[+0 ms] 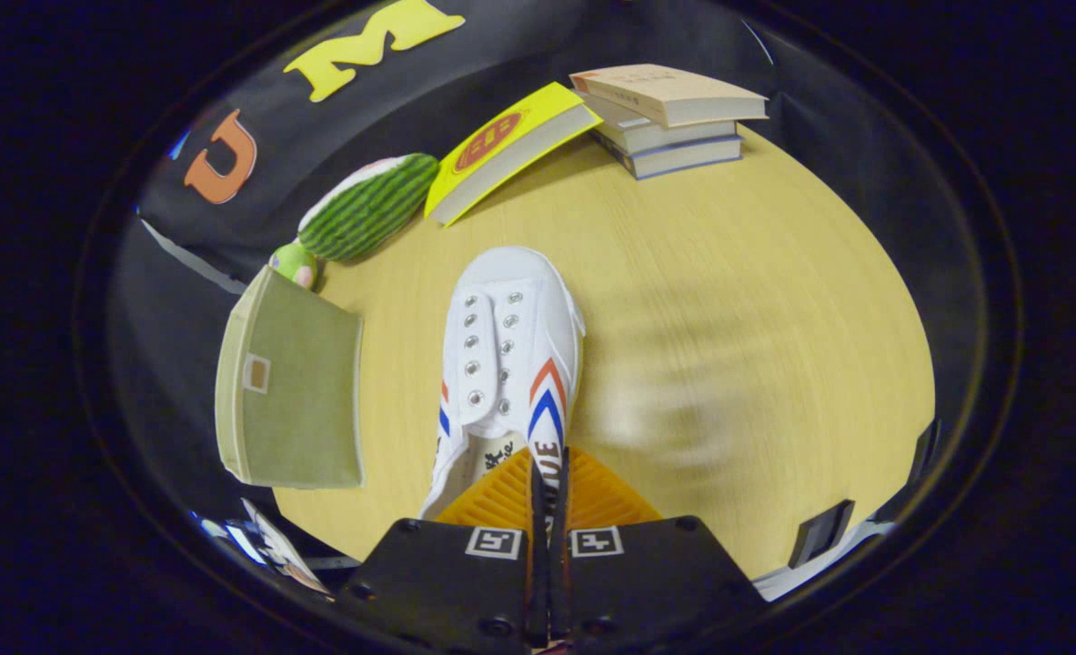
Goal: Open the storage box then place both shoes into the box .Put the left shoe in first, then the right shoe, with the right side of both shoes facing outward in a uniform manner.
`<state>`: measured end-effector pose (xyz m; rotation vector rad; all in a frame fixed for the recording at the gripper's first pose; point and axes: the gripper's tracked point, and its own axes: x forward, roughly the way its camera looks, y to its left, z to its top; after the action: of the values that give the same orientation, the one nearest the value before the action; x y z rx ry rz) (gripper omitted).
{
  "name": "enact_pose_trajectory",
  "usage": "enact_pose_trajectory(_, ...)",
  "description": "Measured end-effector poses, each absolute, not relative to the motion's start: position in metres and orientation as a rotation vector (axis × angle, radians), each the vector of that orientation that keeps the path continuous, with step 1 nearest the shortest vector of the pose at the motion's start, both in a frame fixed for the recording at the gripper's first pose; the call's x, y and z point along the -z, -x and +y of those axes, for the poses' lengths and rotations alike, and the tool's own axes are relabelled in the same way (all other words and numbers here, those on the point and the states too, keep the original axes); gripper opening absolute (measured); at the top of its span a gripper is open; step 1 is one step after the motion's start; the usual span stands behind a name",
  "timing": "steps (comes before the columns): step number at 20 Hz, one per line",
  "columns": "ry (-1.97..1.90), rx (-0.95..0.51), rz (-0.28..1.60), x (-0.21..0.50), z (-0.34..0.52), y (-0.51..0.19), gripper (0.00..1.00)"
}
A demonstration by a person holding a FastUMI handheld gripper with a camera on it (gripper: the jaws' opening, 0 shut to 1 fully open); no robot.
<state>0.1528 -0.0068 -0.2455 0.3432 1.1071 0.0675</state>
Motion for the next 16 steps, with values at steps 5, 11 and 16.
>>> enact_pose_trajectory(5, -0.381, -0.101, 1.026, 0.187, 0.036, -0.164, 0.06)
enact_pose_trajectory(11, -0.343, -0.153, 0.95, 0.135, 0.102, -0.166, 0.06)
enact_pose_trajectory(16, -0.361, -0.189, 0.876, 0.112, 0.163, -0.17, 0.06)
